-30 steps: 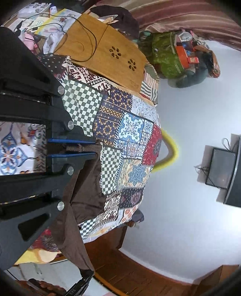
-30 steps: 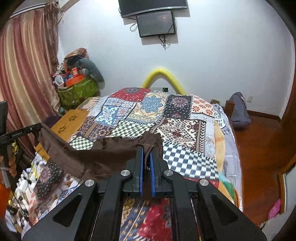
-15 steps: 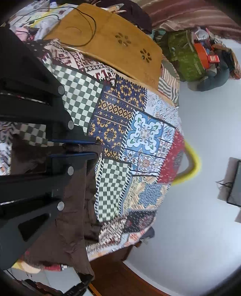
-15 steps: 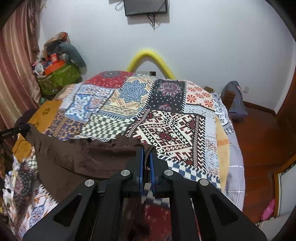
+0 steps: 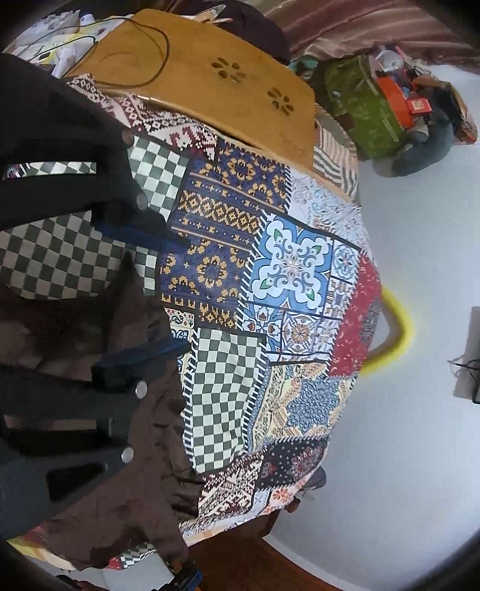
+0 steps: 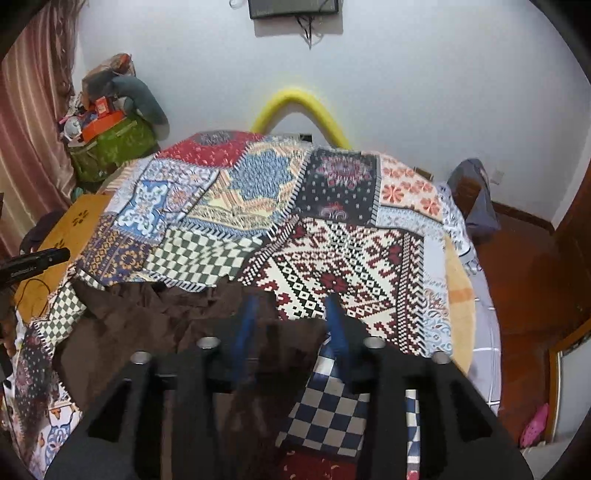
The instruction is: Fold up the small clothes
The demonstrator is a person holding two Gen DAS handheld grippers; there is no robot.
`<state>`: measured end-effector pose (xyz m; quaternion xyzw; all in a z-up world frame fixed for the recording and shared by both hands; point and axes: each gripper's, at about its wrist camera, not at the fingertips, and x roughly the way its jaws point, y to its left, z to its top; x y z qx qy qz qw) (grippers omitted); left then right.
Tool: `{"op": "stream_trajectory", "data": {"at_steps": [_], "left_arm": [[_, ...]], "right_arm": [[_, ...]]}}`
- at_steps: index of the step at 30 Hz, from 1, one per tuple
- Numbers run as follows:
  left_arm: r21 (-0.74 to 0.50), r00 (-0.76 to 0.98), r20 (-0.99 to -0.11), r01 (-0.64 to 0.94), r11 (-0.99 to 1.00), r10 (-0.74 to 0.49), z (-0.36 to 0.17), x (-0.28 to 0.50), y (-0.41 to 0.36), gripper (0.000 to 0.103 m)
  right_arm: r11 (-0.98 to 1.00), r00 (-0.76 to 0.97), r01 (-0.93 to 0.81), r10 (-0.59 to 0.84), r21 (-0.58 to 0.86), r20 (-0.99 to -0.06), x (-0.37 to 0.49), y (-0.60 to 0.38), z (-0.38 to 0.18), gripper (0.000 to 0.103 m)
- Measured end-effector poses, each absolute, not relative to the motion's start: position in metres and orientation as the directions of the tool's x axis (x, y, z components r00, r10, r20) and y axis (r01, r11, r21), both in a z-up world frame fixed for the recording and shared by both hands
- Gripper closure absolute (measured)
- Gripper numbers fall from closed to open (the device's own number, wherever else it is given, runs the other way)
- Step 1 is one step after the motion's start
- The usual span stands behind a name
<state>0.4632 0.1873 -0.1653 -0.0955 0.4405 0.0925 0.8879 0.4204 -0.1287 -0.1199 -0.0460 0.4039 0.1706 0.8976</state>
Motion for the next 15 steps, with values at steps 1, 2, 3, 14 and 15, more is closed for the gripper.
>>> {"op": "stream_trajectory", "data": {"at_steps": [1,2,3,14,15], "left_arm": [[-0.098,0.595,-0.801,-0.245,0.965,0.070,-0.162,0.456,0.189,0.055],[-0.109,0.593,-0.803,-0.241,0.964,0.058,-0.161,0.451,0.190,0.054],[-0.125,0.588,-0.808,-0.237,0.964,0.040,-0.161,0.444,0.191,0.053],[-0.092,0.470,-0.883,-0.146,0.985,-0.013,-0.208,0.379,0.170,0.053],[-0.094,0.462,-0.887,-0.135,0.986,-0.021,-0.213,0.376,0.166,0.053]], "right_arm": [[0.936,0.618,-0.347,0.276,0.059,-0.737,0.417,-0.129,-0.118,0.061],[0.932,0.611,-0.354,0.290,0.073,-0.737,0.412,-0.131,-0.116,0.061],[0.929,0.601,-0.360,0.303,0.089,-0.740,0.409,-0.132,-0.115,0.061],[0.891,0.499,-0.439,0.348,0.115,-0.793,0.342,-0.141,-0.137,0.061],[0.891,0.494,-0.441,0.345,0.112,-0.798,0.338,-0.142,-0.140,0.061]]}}
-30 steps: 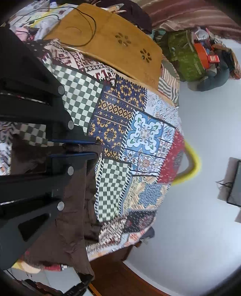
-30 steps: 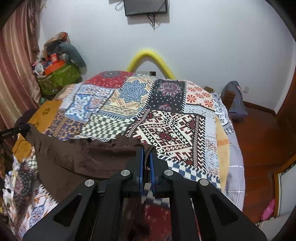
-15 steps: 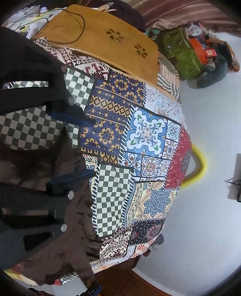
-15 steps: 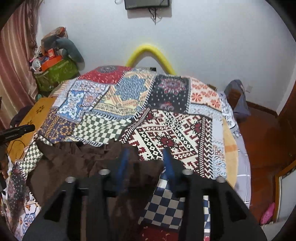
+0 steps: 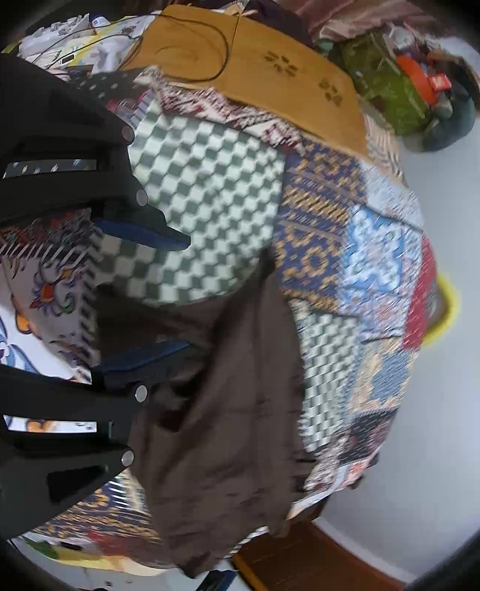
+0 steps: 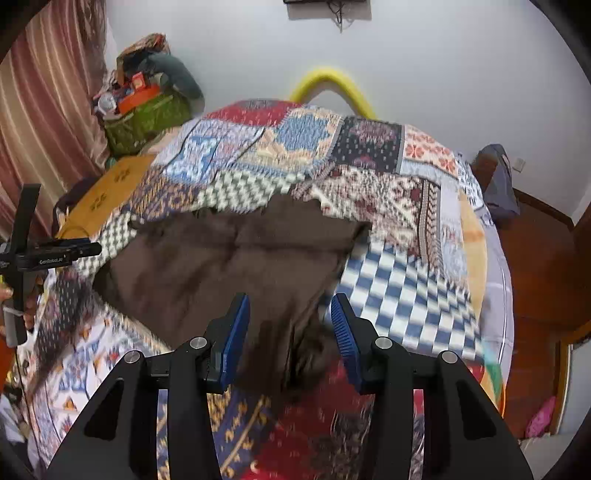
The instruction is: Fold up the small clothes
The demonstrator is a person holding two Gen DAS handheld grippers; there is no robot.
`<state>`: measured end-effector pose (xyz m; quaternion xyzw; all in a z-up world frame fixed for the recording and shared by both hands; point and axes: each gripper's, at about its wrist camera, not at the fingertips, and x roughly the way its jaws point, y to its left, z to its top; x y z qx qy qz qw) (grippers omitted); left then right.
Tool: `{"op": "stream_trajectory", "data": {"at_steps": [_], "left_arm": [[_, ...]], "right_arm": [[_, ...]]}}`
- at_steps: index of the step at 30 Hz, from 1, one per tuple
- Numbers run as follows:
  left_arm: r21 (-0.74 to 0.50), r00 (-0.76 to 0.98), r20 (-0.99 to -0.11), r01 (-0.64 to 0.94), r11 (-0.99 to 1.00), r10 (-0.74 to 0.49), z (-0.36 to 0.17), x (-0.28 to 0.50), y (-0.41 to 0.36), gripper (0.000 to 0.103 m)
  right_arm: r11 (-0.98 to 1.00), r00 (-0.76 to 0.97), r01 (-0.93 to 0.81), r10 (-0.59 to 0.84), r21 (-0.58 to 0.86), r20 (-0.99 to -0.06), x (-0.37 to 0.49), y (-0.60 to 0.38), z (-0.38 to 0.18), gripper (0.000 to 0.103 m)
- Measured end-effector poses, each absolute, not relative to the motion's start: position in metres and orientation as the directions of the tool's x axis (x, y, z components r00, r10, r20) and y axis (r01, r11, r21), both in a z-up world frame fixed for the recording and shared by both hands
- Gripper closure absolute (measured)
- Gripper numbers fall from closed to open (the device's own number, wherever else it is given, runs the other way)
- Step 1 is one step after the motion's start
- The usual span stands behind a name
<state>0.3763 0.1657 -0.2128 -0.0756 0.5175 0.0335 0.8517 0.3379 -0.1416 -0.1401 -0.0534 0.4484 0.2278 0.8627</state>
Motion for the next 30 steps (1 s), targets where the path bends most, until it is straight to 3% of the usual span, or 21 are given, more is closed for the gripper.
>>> {"op": "stream_trajectory", "data": {"at_steps": [8,10,12,16,30], "left_arm": [[-0.107,0.447,-0.894,-0.146,0.983,-0.032,-0.239,0.384,0.152,0.053],[-0.113,0.449,-0.893,-0.140,0.984,-0.039,-0.243,0.389,0.151,0.056],[-0.126,0.440,-0.896,-0.110,0.986,-0.065,-0.247,0.393,0.147,0.085],[-0.086,0.464,-0.885,-0.077,0.993,-0.041,-0.246,0.391,0.140,0.098],[-0.213,0.546,-0.825,-0.057,0.975,-0.149,-0.190,0.295,0.151,0.099]], "right_arm": [[0.891,0.441,-0.426,0.353,0.154,-0.825,0.334,-0.146,-0.169,0.062],[0.887,0.427,-0.427,0.368,0.175,-0.826,0.336,-0.145,-0.175,0.069],[0.884,0.415,-0.431,0.372,0.181,-0.830,0.337,-0.142,-0.181,0.085],[0.880,0.420,-0.432,0.389,0.196,-0.820,0.331,-0.140,-0.186,0.096],[0.873,0.419,-0.453,0.388,0.182,-0.821,0.272,-0.157,-0.162,0.099]]}}
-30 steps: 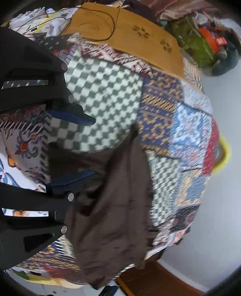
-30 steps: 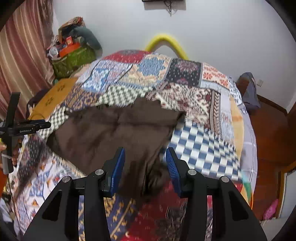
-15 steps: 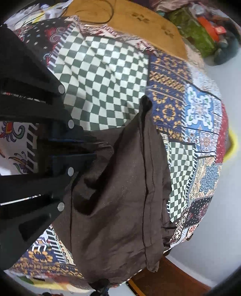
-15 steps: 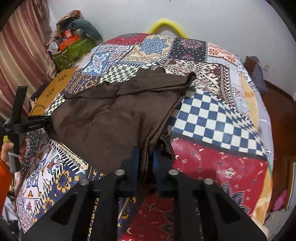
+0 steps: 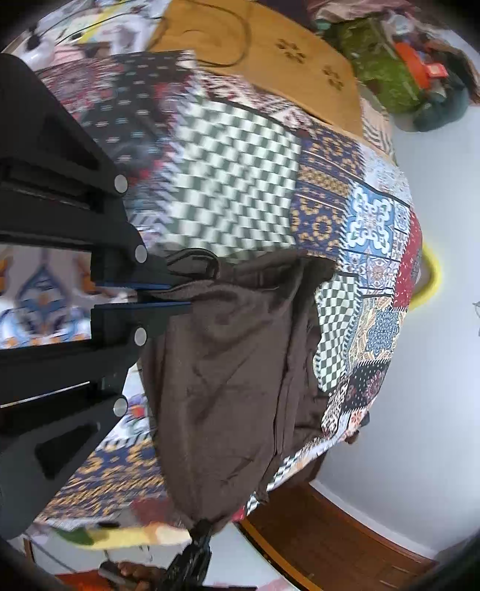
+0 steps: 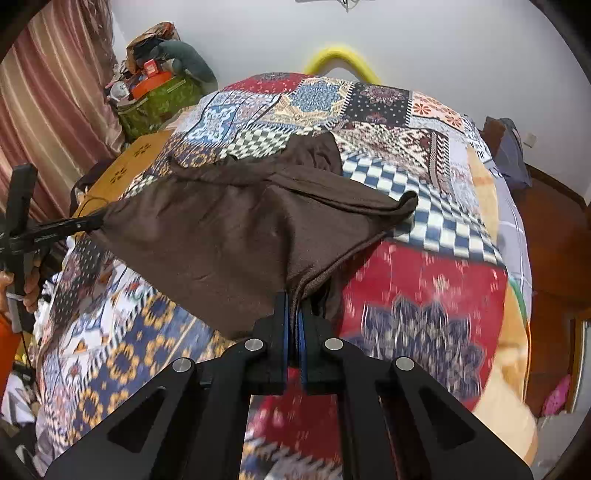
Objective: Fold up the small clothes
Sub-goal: 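Grasp the shirt edge with the right gripper while the left gripper grasps the hem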
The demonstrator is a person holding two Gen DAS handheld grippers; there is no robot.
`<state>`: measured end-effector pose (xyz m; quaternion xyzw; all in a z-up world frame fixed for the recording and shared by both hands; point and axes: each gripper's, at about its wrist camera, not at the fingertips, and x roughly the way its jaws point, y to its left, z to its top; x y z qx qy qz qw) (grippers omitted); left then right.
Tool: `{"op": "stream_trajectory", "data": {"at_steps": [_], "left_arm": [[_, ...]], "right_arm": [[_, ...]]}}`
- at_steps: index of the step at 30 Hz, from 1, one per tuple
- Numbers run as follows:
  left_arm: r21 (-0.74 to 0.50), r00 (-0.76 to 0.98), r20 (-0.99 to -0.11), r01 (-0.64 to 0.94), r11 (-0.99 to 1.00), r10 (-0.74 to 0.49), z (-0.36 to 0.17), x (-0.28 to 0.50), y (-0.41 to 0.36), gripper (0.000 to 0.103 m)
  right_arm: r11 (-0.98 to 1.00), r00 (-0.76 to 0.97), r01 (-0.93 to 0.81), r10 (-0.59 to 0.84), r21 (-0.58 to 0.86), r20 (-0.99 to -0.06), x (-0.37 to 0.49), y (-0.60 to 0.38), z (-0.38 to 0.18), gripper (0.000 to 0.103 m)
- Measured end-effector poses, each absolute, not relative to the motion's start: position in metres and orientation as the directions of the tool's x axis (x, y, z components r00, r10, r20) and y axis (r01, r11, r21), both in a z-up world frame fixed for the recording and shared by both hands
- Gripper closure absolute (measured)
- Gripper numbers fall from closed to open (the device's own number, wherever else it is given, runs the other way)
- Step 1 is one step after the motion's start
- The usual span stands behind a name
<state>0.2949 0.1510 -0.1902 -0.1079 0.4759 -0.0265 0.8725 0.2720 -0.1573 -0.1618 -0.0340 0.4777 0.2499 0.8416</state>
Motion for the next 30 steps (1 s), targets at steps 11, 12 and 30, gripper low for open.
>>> {"op": "stream_trajectory", "data": {"at_steps": [11,12,30], "left_arm": [[-0.181,0.467,-0.875,-0.068,0.981,-0.129,-0.212,0.184,0.163,0.099],[-0.175,0.454,-0.882,-0.072,0.982,-0.124,-0.216,0.176,0.165,0.099],[-0.128,0.487,-0.874,-0.242,0.962,0.006,-0.200,0.223,0.225,0.067]], "right_arm": [[0.804,0.322,-0.565,0.421,0.185,-0.848,0.206,-0.131,-0.165,0.099],[0.799,0.310,-0.573,0.415,0.180,-0.855,0.202,-0.127,-0.170,0.099],[0.874,0.432,-0.468,0.352,0.127,-0.830,0.242,-0.132,-0.162,0.069]]}}
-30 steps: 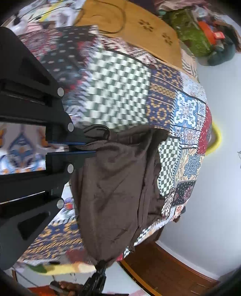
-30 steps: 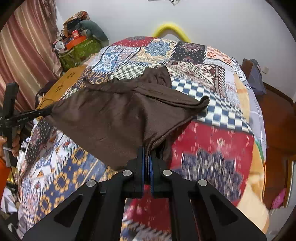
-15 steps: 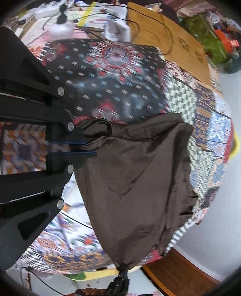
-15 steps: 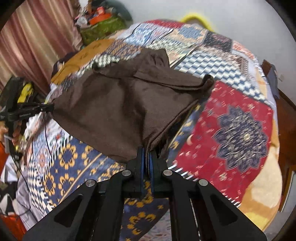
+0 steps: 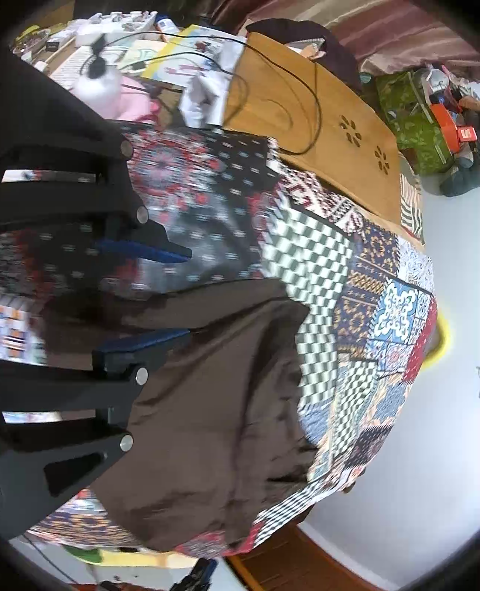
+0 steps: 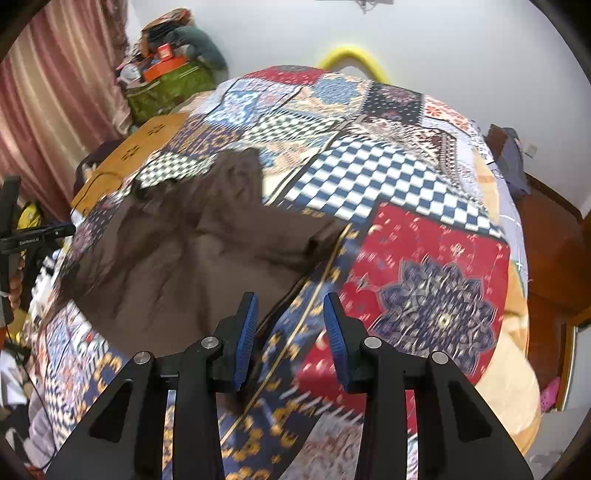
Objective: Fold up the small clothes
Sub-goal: 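Grasp the shirt edge with the right gripper while the left gripper grasps the hem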
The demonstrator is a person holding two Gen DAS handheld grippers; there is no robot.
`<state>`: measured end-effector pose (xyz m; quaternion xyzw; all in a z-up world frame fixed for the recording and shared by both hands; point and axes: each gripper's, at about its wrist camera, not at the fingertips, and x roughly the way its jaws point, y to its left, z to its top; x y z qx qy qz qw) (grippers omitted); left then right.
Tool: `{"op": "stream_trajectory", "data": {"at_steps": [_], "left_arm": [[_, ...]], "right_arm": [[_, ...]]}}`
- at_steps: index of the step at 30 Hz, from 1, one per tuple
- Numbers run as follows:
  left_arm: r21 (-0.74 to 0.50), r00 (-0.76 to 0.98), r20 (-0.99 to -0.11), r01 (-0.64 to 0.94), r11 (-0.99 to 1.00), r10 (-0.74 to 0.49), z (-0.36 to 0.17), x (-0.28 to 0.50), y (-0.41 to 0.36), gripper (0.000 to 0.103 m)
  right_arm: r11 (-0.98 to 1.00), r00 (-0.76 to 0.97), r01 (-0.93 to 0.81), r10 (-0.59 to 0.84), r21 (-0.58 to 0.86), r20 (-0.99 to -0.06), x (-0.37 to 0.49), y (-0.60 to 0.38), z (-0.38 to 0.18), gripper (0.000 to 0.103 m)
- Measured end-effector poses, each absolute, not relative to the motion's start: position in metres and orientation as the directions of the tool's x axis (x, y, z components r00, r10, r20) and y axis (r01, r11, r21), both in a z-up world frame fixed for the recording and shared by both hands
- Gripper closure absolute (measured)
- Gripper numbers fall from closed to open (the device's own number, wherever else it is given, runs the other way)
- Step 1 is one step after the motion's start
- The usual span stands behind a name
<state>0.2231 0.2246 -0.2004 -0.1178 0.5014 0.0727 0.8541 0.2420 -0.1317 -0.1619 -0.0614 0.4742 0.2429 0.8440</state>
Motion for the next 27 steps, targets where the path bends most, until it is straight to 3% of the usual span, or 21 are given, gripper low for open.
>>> {"op": "stream_trajectory", "data": {"at_steps": [13,17,19,21,27], "left_arm": [[-0.095,0.449,-0.893,-0.256,0.962,0.031,-0.249,0.334,0.235,0.067],[-0.077,0.466,-0.884,-0.220,0.972,0.036,-0.255,0.348,0.229,0.067],[-0.090,0.474,-0.880,-0.195,0.977,0.014,-0.257,0.353,0.225,0.071],[-0.099,0.467,-0.884,-0.172,0.980,-0.007,-0.260,0.356,0.220,0.098],[-0.063,0.498,-0.867,-0.171,0.983,0.031,-0.251,0.346,0.213,0.100]], "right_arm": [[0.883,0.418,-0.415,0.397,0.217,-0.817,0.286,-0.126,-0.183,0.069],[0.877,0.430,-0.434,0.401,0.204,-0.809,0.289,-0.120,-0.181,0.092],[0.876,0.439,-0.444,0.398,0.190,-0.806,0.290,-0.116,-0.179,0.093],[0.875,0.449,-0.450,0.395,0.179,-0.802,0.290,-0.115,-0.178,0.096],[0.871,0.471,-0.461,0.403,0.171,-0.785,0.287,-0.109,-0.167,0.099]]}}
